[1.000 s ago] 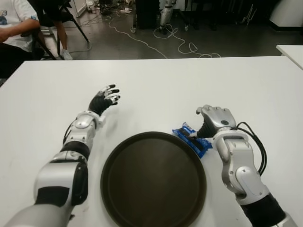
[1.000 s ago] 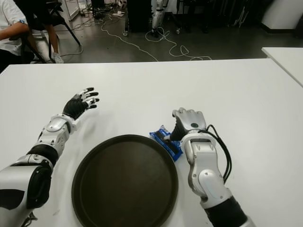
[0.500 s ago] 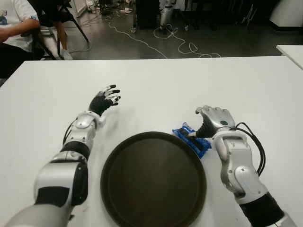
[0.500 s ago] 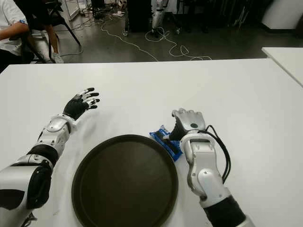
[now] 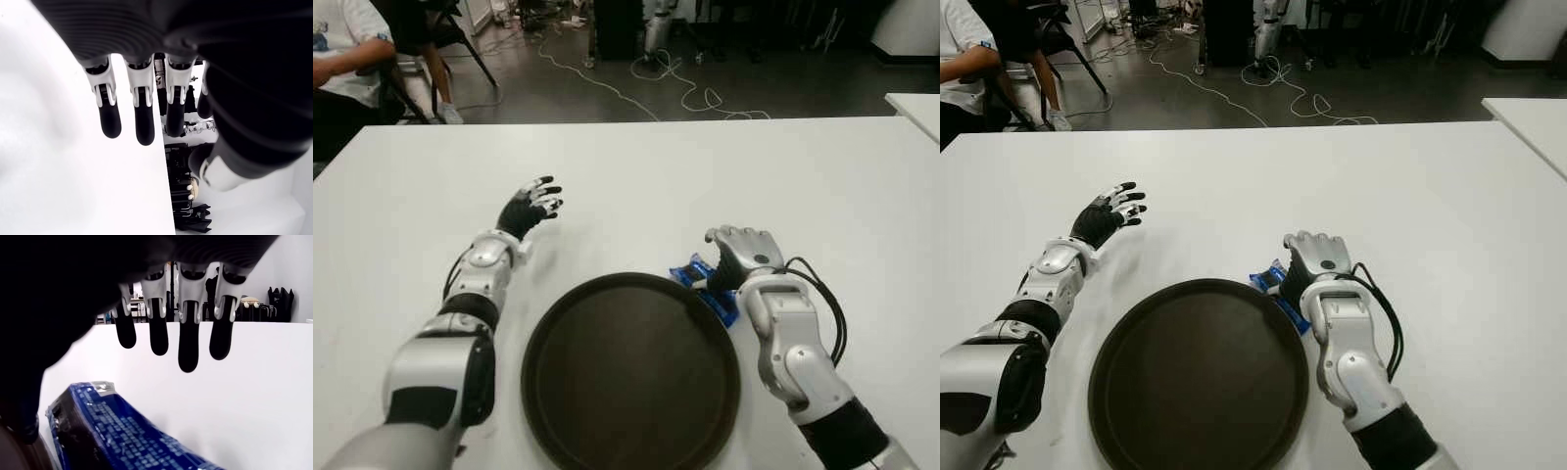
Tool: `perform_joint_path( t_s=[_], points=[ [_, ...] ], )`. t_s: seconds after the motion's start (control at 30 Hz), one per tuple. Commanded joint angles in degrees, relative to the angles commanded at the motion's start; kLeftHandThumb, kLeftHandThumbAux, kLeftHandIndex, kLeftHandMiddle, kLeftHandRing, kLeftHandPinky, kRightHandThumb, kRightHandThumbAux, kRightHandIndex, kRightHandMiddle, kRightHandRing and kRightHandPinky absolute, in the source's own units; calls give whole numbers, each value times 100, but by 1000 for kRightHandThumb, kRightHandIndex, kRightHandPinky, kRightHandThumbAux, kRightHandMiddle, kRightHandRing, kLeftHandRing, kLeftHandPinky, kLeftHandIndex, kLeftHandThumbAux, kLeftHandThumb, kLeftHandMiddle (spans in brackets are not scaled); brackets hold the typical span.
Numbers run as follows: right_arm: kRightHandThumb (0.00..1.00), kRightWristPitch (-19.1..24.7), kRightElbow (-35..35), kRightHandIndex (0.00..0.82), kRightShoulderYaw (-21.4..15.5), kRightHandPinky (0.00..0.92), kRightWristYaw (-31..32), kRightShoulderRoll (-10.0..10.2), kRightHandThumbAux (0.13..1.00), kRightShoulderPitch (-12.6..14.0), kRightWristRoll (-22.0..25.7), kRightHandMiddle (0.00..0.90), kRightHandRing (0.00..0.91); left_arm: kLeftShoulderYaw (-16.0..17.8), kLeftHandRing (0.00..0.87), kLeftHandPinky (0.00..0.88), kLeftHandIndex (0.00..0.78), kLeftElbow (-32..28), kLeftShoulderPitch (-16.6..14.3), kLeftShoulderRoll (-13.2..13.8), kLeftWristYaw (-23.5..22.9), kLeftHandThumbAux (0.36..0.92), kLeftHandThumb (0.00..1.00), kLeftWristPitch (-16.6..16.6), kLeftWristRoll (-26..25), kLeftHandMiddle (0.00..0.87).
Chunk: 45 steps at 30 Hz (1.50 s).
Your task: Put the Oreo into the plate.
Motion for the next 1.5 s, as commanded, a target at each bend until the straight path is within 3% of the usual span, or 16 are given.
perform_joint_path(
  t_s=[0.77, 1.5],
  points=[
    [0, 70, -54, 244, 130, 330, 98, -27, 576, 4, 0, 260, 299, 35, 203, 227, 131, -10, -11, -15, 21, 745, 54, 57, -54, 192],
    [0, 187, -1, 246, 136, 339, 42, 40, 553, -5, 9, 260, 305, 30, 191, 207, 131, -21, -2, 6, -9, 728, 44, 48, -58, 188]
  ],
)
